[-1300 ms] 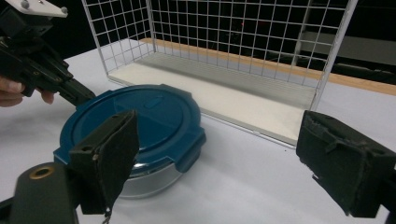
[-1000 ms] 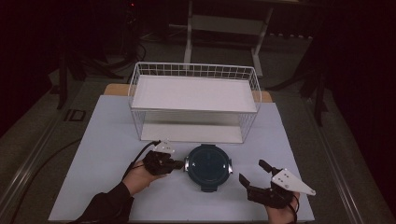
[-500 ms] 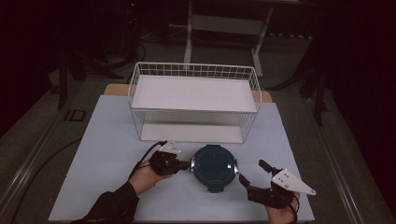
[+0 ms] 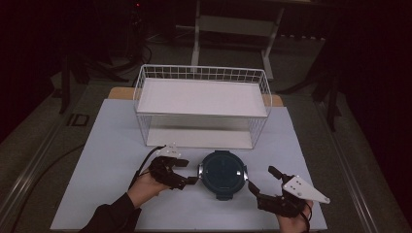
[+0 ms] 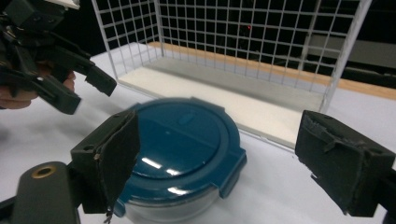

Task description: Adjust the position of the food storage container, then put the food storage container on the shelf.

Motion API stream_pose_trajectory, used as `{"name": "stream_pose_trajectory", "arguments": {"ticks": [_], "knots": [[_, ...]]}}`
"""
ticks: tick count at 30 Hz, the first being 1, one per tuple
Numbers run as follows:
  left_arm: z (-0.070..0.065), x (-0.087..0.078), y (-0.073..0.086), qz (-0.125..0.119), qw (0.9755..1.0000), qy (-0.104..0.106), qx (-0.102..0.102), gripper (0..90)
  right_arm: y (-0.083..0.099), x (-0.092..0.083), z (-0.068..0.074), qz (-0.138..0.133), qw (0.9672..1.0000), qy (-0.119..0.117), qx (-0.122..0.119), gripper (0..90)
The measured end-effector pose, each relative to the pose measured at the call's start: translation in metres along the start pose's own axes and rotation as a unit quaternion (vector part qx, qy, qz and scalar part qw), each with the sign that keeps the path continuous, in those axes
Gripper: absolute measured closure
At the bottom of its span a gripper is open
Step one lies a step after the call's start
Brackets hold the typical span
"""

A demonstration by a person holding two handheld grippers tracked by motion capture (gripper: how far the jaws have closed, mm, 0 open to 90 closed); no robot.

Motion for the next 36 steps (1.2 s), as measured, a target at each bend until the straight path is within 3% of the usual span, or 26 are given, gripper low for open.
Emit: {"name": "stream_pose_trajectory", "arguments": {"ticks": [3, 4, 9, 13, 14, 15, 19, 20, 21, 22, 23, 24, 26, 27, 28, 29, 30, 31, 32, 33, 34, 35, 36], "knots": [[-0.006, -0.004, -0.003, -0.006, 0.9999, 0.009, -0.002, 4.9, -0.004, -0.001, 0.001, -0.008, 1.0, -0.001, -0.003, 13.8], [-0.014, -0.008, -0.006, -0.009, 0.9998, 0.015, 0.001, 1.7, -0.005, -0.001, 0.002, -0.01, 0.9999, -0.001, -0.006, 13.8], [-0.026, -0.013, -0.014, -0.026, 0.9995, 0.014, 0.01, 0.9, -0.008, 0.004, 0.003, 0.0, 0.9997, -0.016, -0.019, 13.3], [-0.027, -0.011, -0.017, -0.034, 0.9993, 0.01, 0.008, 0.7, -0.01, 0.004, 0.003, -0.005, 0.9997, -0.018, -0.016, 13.1], [-0.025, -0.007, -0.019, -0.04, 0.9992, -0.002, 0.003, 0.7, -0.011, 0.004, 0.003, -0.006, 0.9997, -0.018, -0.015, 13.2], [-0.024, -0.006, -0.02, -0.042, 0.9991, -0.002, -0.001, 0.6, -0.014, 0.005, 0.001, -0.003, 0.9996, -0.015, -0.025, 13.5], [-0.017, 0.002, -0.025, -0.041, 0.998, 0.006, -0.048, 0.7, -0.015, 0.008, -0.002, 0.0, 0.9991, -0.025, -0.034, 14.5], [-0.017, 0.002, -0.025, -0.041, 0.998, 0.006, -0.048, 0.7, -0.015, 0.008, -0.002, -0.001, 0.999, -0.027, -0.034, 14.6], [-0.015, 0.006, -0.026, -0.036, 0.997, 0.009, -0.068, 0.8, -0.016, 0.009, -0.003, -0.003, 0.9992, -0.026, -0.032, 14.6], [-0.015, 0.006, -0.026, -0.036, 0.997, 0.009, -0.068, 0.8, -0.016, 0.009, -0.003, -0.004, 0.9992, -0.024, -0.031, 14.6], [-0.011, 0.012, -0.027, -0.03, 0.9947, -0.002, -0.098, 0.9, -0.016, 0.009, -0.003, -0.006, 0.9992, -0.027, -0.028, 14.6], [-0.01, 0.013, -0.027, -0.027, 0.9933, 0.002, -0.112, 1.0, -0.017, 0.009, -0.003, -0.009, 0.9992, -0.029, -0.028, 14.6], [-0.01, 0.013, -0.027, -0.027, 0.9933, 0.002, -0.112, 1.0, -0.017, 0.009, -0.003, -0.009, 0.9991, -0.03, -0.029, 14.6], [0.0, 0.017, -0.027, -0.022, 0.9856, -0.004, -0.167, 1.7, -0.018, 0.008, -0.002, -0.012, 0.9985, -0.034, -0.043, 14.1], [0.0, 0.017, -0.027, -0.022, 0.9856, -0.004, -0.167, 1.8, -0.018, 0.008, -0.002, -0.012, 0.9985, -0.034, -0.043, 14.1], [0.004, 0.019, -0.026, -0.016, 0.9822, -0.004, -0.187, 1.8, -0.019, 0.008, 0.0, -0.011, 0.998, -0.035, -0.051, 13.4], [0.011, 0.021, -0.023, -0.001, 0.9747, -0.001, -0.224, 2.3, -0.019, 0.008, 0.001, -0.009, 0.9979, -0.039, -0.052, 13.2], [0.011, 0.021, -0.023, -0.001, 0.9747, -0.001, -0.224, 4.2, -0.019, 0.008, 0.001, -0.009, 0.9979, -0.039, -0.052, 13.2], [0.013, 0.023, -0.022, 0.008, 0.9715, -0.003, -0.237, 6.3, -0.019, 0.008, 0.001, -0.008, 0.9977, -0.04, -0.053, 12.3], [0.015, 0.025, -0.02, 0.02, 0.9692, 0.009, -0.245, 6.3, -0.019, 0.008, 0.001, -0.008, 0.9977, -0.04, -0.053, 12.3], [0.017, 0.028, -0.017, 0.041, 0.9632, 0.021, -0.265, 6.4, -0.018, 0.009, 0.001, -0.004, 0.9978, -0.051, -0.041, 10.7], [0.017, 0.028, -0.017, 0.041, 0.9632, 0.021, -0.265, 6.4, -0.018, 0.009, 0.001, -0.004, 0.9978, -0.051, -0.041, 10.7], [0.02, 0.03, -0.015, 0.049, 0.958, 0.029, -0.281, 6.5, -0.017, 0.011, 0.002, 0.005, 0.9982, -0.046, -0.039, 10.6]]}}
Point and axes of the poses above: each handheld gripper's, and its own axes: x roughly forward along the jaws, y roughly out of its underside, z roughly to its left, the point moved 3 cm from there along x, roughly forward along the jaws, and after that the axes turned 15 degrees about -x, right-handed, at the moved point
